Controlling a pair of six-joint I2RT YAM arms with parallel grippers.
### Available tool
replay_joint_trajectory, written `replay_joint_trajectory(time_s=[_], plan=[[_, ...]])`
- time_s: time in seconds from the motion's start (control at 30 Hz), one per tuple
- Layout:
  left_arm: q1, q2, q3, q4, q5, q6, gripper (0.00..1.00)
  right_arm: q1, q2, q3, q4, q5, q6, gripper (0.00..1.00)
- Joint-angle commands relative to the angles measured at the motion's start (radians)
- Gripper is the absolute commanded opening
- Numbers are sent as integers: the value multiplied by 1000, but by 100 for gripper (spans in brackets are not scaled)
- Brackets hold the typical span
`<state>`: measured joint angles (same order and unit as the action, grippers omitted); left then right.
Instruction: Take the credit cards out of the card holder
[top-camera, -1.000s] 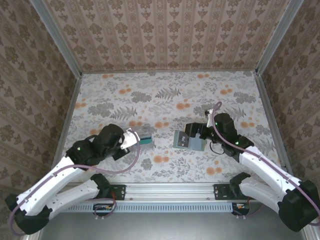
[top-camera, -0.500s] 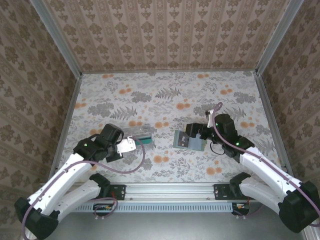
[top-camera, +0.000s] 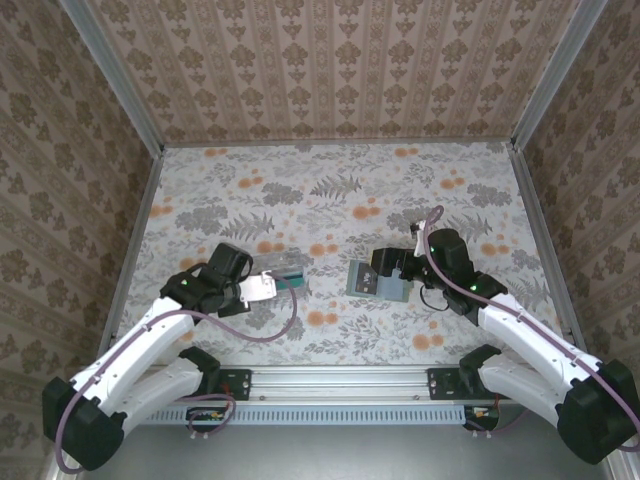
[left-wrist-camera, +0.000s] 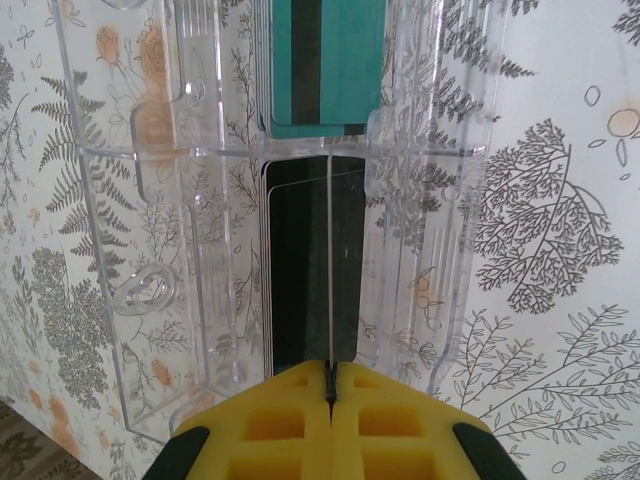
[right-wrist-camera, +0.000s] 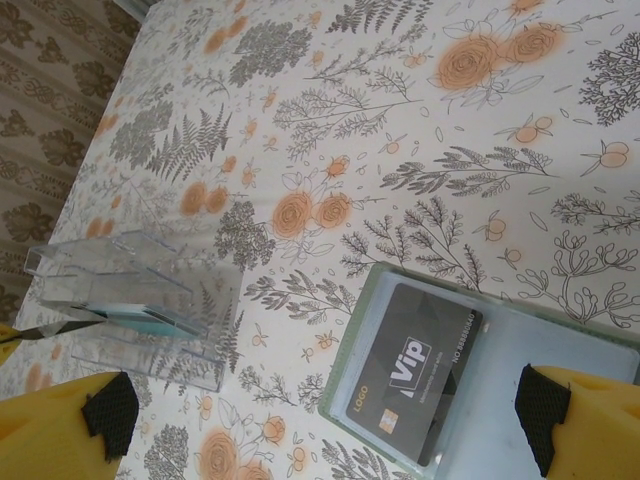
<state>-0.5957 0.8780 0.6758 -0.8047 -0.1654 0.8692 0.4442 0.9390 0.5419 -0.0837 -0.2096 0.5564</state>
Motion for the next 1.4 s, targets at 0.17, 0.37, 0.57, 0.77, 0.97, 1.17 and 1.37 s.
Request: replay_joint_trajectory(time_s=[0.17,0.37,0.57,0.77,0.97,1.17,1.37], plan=[[28,-11,-57,39,-30,36,0,8,4,-11,24,6,13,100],[38,-10,-87,81,-38,33,0,7,7,-13,29,1,16,100],[46,-3,-96,118,-51,17,0,7,12,-17,38,-4,17,100],[48,12,-106,152,-57,11,9,8,16,-18,40,-10,16,100],[48,12,-102,158,-81,11,18,7,16,-19,41,-11,16,100],[48,28,-107,186,-93,12,36,7,18,-18,42,-14,17,100],[48,53,-101,210,-116,14,47,7,17,-17,41,-16,15,100]])
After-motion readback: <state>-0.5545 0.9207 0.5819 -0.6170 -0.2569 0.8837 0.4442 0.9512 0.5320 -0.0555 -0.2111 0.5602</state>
